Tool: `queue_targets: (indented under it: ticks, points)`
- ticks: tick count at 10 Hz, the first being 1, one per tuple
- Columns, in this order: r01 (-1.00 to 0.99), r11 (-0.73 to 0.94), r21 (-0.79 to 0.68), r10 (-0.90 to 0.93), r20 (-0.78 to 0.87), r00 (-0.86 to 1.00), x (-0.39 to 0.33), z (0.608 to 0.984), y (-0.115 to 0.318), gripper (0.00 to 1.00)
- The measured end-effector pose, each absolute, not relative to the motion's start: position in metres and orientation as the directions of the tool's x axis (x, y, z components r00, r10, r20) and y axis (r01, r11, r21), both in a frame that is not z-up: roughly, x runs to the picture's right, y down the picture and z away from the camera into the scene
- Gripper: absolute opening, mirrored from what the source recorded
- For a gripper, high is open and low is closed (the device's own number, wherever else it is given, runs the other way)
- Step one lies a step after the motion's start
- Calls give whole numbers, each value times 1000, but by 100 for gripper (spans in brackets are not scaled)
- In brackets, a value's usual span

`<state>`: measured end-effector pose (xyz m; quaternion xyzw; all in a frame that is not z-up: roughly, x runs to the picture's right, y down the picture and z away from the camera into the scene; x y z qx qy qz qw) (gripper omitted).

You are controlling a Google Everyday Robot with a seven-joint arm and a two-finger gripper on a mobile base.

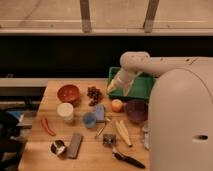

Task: Place fork in red bowl

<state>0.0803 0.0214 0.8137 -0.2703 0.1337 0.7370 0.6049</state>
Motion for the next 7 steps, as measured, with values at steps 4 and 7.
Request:
queue_targets:
  ticks: [4, 7]
  points:
    - [-972, -220, -84, 780, -613, -124, 77, 803, 66, 66]
    - [-968, -245, -63, 747, -649, -147, 78, 815, 97, 66]
